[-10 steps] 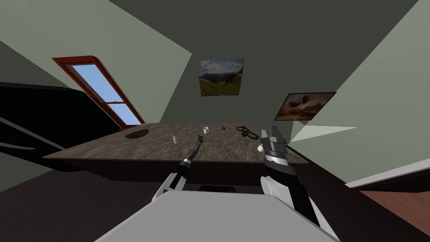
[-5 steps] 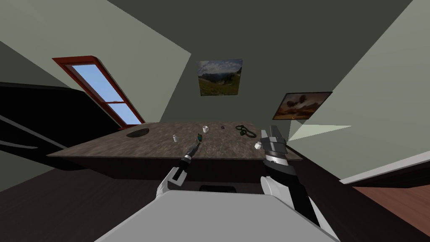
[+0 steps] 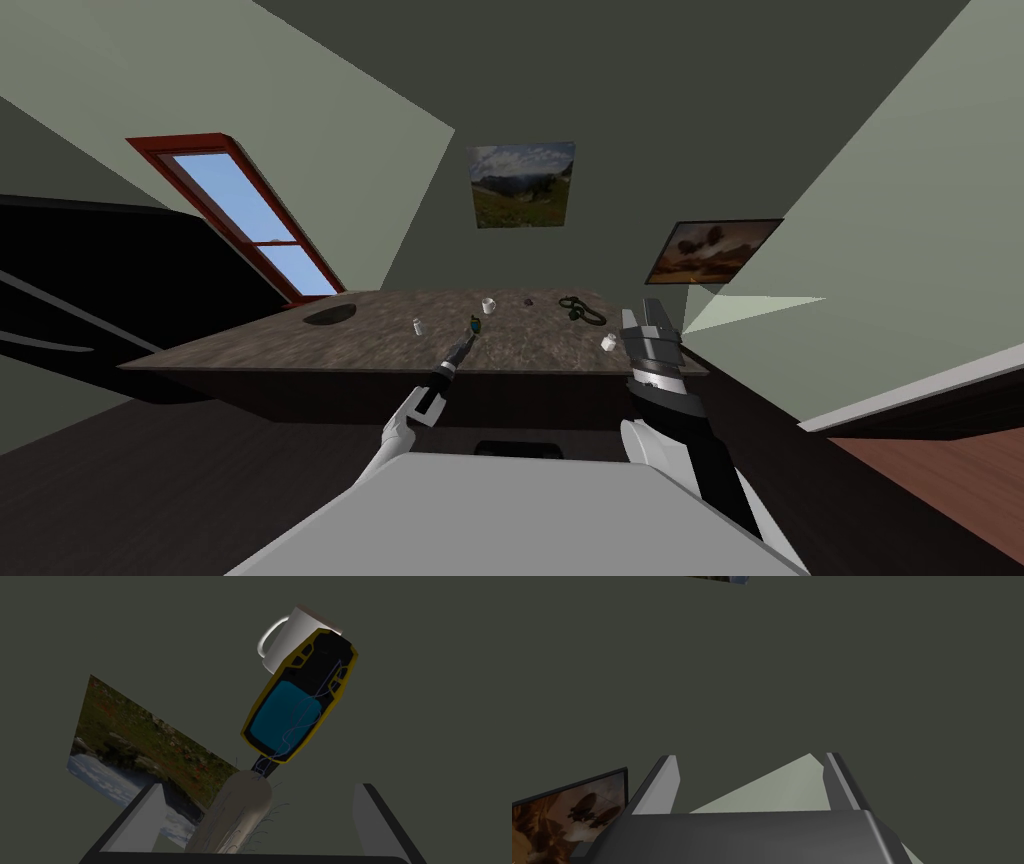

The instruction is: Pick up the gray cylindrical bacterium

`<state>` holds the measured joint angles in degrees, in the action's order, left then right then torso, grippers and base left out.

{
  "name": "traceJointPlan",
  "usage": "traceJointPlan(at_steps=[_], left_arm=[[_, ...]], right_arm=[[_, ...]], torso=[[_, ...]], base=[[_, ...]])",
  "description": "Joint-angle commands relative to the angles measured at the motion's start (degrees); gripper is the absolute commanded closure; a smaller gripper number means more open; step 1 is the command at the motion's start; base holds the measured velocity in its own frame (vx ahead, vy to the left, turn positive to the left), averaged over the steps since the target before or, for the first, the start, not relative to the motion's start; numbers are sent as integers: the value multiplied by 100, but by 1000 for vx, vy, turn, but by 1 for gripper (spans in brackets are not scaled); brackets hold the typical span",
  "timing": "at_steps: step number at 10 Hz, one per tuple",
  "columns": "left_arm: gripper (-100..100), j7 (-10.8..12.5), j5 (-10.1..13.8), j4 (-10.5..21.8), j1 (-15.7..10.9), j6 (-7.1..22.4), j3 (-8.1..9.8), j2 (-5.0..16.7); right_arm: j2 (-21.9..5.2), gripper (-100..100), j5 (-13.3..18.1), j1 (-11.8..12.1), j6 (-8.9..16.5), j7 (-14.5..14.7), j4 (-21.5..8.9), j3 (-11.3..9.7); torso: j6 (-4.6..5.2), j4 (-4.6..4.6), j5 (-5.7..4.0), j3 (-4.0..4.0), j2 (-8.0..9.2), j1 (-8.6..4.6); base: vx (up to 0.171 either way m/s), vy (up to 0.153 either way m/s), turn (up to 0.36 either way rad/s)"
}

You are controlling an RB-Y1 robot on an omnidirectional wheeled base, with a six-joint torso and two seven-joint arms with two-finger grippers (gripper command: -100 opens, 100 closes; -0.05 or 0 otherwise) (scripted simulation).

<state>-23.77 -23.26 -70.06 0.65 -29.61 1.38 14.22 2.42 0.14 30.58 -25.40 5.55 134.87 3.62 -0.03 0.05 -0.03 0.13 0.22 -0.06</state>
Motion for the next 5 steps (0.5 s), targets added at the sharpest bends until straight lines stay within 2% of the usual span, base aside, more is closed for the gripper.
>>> traceJointPlan(at_steps=[1, 2, 4, 5], left_arm=[[-100, 77, -86, 286, -286, -127, 145, 42], [-100, 77, -86, 403, -434, -127, 145, 42], [-100, 77, -86, 653, -476, -127, 145, 42], [-100, 141, -157, 833, -762, -256, 279, 85]], right_arm=[[0, 0, 0, 0, 0, 0, 0, 0], [0, 0, 0, 0, 0, 0, 0, 0], [0, 0, 0, 0, 0, 0, 0, 0], [0, 0, 0, 1, 0, 0, 0, 0]], torso=[[0, 0, 0, 0, 0, 0], [1, 2, -1, 4, 7, -3], [0, -1, 0, -3, -7, 1], [0, -3, 1, -9, -17, 6]], base=[[-80, -32, -9], [-67, -29, -4], [-13, -8, 0], [-40, -19, -11]])
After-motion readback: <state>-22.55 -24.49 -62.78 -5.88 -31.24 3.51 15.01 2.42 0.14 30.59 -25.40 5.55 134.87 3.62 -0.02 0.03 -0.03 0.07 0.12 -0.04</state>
